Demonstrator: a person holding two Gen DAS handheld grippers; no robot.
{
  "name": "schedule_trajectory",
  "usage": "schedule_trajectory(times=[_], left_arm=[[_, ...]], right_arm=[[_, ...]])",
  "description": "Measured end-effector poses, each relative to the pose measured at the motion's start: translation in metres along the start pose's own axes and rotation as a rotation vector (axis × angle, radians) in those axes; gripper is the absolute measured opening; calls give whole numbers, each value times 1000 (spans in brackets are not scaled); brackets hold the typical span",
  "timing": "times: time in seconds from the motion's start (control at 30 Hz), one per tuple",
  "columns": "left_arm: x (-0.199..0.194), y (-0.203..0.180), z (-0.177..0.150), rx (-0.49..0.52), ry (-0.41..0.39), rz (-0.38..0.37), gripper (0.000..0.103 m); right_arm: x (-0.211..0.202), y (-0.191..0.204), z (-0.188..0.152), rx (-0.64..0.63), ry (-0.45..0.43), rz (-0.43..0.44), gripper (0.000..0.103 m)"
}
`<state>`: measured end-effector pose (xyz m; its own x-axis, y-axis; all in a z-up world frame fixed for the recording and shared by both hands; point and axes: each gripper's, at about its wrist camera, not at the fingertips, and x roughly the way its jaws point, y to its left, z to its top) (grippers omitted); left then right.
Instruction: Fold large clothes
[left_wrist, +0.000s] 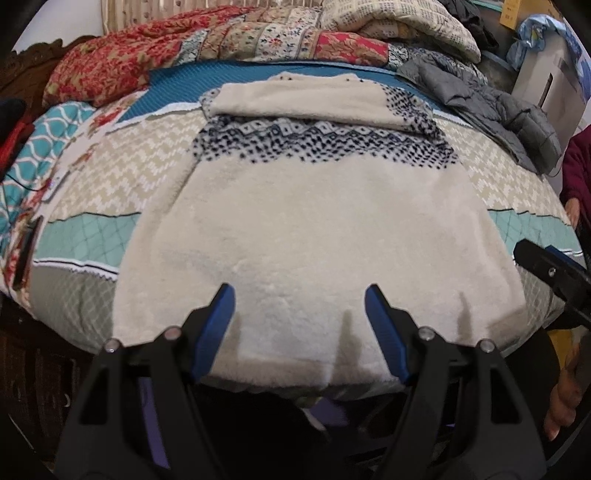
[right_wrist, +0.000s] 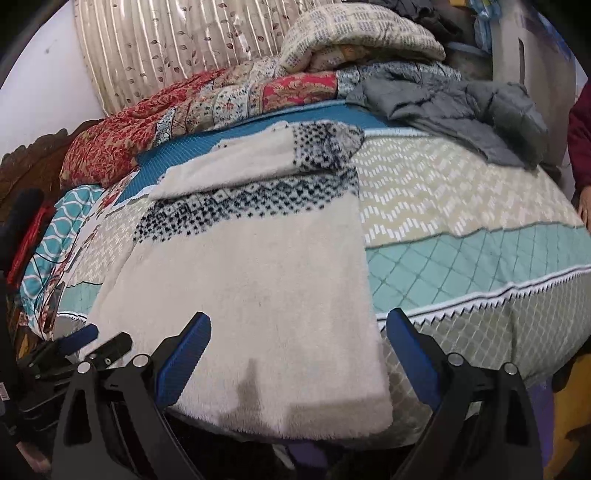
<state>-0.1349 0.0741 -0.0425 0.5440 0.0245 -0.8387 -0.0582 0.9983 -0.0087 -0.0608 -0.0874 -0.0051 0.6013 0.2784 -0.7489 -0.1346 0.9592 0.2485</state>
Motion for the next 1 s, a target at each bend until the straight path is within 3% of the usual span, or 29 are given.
schedule_trajectory(times=[0.13,0.23,0.33,0.5,1.0], left_arm=[[4,10,2,-24,26,35,77],[6,15,1,-39,40,104,78],[4,15,0,-34,32,169,86],[-4,14,1,-34,0,158,86],[3,10,-4,-7,53,134,86]], right_arm=[[15,-6,-5,40,70,5,86],[21,-9,-7,58,100,11,86],[20,-7,-9,52,98,14,86],[19,-4,-8,35,95,20,86],[20,-6,-12,42,117,38,86]])
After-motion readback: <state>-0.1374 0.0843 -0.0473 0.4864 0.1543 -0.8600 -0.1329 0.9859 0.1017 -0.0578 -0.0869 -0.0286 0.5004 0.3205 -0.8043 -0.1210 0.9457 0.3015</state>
